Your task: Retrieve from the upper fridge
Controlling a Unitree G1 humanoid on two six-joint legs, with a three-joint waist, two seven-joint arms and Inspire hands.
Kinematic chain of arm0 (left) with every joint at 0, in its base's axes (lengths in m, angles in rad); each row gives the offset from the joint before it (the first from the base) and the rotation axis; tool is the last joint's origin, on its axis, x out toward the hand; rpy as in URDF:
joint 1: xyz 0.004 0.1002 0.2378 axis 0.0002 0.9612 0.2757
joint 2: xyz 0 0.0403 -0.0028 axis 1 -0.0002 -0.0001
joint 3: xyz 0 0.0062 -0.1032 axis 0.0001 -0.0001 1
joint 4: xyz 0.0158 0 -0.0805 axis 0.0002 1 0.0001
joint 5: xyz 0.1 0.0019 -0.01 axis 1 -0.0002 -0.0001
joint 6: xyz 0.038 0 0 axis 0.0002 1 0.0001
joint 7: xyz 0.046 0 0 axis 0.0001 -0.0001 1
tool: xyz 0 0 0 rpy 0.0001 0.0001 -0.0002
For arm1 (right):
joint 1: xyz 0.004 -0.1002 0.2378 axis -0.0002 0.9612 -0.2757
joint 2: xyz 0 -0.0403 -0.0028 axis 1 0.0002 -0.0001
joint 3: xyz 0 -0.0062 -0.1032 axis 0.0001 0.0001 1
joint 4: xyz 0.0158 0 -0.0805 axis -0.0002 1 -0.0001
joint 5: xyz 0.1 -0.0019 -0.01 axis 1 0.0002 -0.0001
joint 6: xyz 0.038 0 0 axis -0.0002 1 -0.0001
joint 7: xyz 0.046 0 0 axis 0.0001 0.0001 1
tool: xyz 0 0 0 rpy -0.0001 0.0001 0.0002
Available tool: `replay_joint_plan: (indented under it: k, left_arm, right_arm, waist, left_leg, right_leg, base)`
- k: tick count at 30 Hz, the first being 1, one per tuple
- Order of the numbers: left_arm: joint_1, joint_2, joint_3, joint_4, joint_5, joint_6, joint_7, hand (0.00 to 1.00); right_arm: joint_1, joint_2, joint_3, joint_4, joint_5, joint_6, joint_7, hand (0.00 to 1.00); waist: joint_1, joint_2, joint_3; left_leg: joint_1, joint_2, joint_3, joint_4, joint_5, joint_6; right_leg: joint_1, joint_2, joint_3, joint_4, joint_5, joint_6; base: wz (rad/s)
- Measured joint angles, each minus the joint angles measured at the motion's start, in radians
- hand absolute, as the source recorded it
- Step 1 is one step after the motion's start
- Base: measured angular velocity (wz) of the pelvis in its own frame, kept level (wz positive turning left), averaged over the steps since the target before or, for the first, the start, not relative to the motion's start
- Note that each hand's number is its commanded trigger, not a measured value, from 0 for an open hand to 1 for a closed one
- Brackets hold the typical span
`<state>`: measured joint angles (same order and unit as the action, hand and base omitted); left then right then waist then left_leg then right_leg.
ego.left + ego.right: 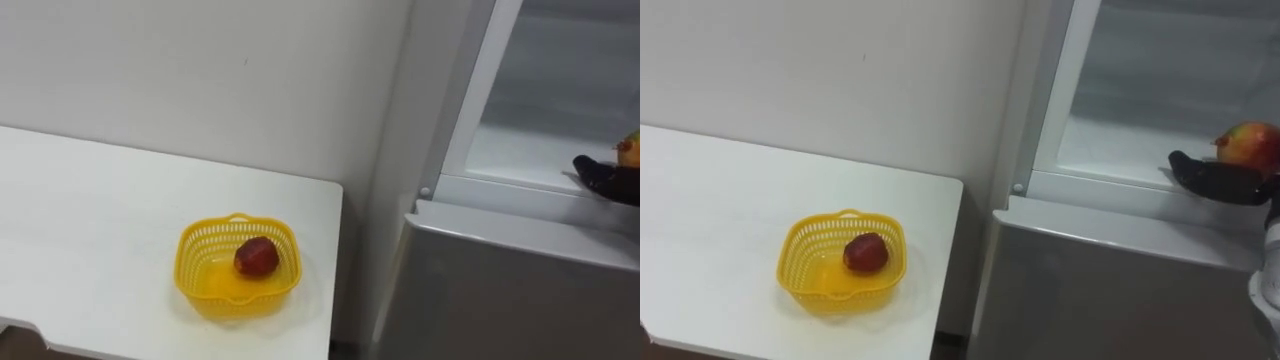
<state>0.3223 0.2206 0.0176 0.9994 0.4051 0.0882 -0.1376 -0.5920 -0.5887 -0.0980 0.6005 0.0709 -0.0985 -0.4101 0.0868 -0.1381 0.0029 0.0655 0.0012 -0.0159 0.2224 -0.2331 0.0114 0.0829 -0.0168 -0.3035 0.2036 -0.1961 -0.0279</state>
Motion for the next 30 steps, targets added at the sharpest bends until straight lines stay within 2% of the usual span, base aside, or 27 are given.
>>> replay_joint_plan:
  k: [19,26,30]
  left_arm:
    - [0.0,0.001,0.019,-0.019,0.0,-0.003,-0.001,0.0]
    - [0.005,0.002,0.019,-0.019,0.0,0.003,-0.016,0.0]
    - [0.005,0.003,0.02,-0.022,-0.001,0.017,-0.023,0.0]
  right_arm:
    - [-0.055,-0.006,0.0,0.08,0.003,-0.003,0.017,0.0]
    - [-0.059,-0.011,-0.001,0.124,0.031,-0.002,0.085,0.0]
    - [-0.086,-0.014,-0.002,0.193,0.135,0.013,0.134,0.0]
  waist:
    - [-0.006,0.005,-0.0052]
    - [-0.006,0.006,-0.0058]
    - [-0.009,-0.002,-0.0062]
  left_leg:
    - [0.0,-0.001,-0.013,0.004,0.0,0.0]
    - [0.012,-0.002,-0.017,0.007,0.0,0.0]
    - [0.011,-0.004,-0.025,0.009,0.0,-0.001]
  right_leg:
    - [0.001,0.001,-0.001,0.0,0.0,0.0]
    - [0.016,0.0,-0.011,-0.002,0.0,-0.001]
    - [0.023,-0.007,-0.016,-0.002,0.0,-0.001]
  base:
    - [0.01]
    - [0.01]
    - [0.06]
